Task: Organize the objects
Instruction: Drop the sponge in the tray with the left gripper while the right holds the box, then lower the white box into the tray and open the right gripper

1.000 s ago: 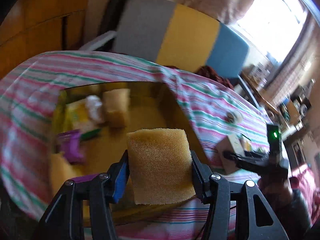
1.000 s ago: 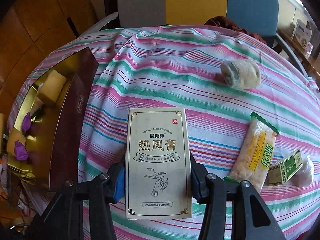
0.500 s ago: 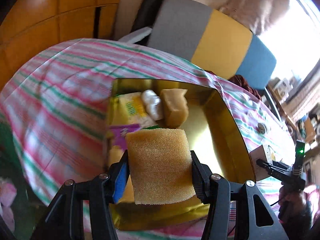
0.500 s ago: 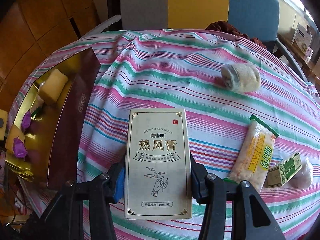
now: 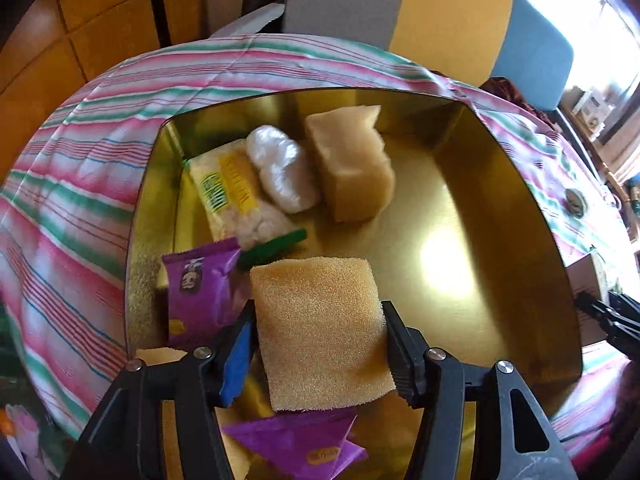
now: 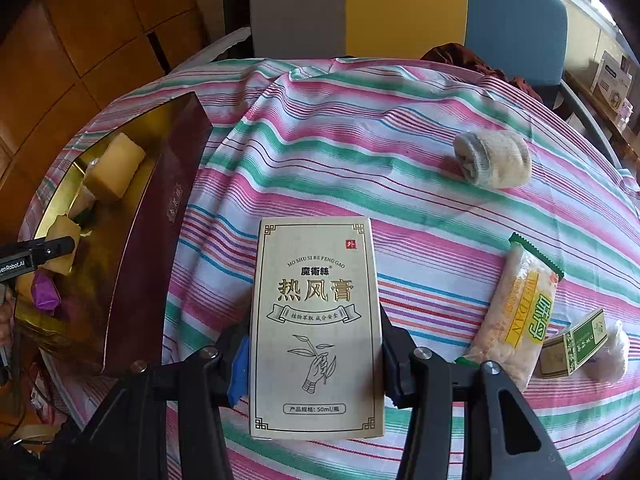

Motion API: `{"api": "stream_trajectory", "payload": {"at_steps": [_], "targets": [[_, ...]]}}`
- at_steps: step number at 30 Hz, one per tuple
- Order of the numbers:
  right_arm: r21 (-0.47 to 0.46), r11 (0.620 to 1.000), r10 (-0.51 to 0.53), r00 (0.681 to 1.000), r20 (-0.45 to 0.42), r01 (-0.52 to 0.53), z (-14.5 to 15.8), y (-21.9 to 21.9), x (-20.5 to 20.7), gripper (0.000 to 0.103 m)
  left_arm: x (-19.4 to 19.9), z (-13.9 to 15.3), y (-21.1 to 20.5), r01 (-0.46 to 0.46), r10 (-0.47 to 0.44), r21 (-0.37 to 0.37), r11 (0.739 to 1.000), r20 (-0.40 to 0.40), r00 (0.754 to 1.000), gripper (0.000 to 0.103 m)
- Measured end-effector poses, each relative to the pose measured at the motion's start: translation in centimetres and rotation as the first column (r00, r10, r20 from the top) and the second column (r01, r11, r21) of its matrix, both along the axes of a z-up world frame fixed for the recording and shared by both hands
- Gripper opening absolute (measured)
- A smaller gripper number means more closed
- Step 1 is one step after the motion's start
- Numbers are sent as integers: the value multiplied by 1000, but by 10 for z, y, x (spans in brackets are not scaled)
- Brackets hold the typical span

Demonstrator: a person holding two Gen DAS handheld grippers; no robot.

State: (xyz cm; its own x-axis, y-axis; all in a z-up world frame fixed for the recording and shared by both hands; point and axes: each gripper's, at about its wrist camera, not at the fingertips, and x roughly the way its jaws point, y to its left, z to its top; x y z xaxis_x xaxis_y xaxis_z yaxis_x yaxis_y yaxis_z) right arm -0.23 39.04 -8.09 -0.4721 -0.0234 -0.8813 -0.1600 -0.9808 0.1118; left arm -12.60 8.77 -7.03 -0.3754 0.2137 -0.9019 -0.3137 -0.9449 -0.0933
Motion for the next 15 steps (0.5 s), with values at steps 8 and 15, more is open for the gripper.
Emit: {"api": "stream_trajectory", "payload": {"at_steps": [8,15], "targets": [[-11,1000,-3,1000,-1,3,1,2,1,51,16,12,-6,1,-1,3,1000,-53,999,72],[-22,999,-33,999,-8,33,7,6,3,51,30,35,-31,-53,63,88,995,-112,992,72]]}}
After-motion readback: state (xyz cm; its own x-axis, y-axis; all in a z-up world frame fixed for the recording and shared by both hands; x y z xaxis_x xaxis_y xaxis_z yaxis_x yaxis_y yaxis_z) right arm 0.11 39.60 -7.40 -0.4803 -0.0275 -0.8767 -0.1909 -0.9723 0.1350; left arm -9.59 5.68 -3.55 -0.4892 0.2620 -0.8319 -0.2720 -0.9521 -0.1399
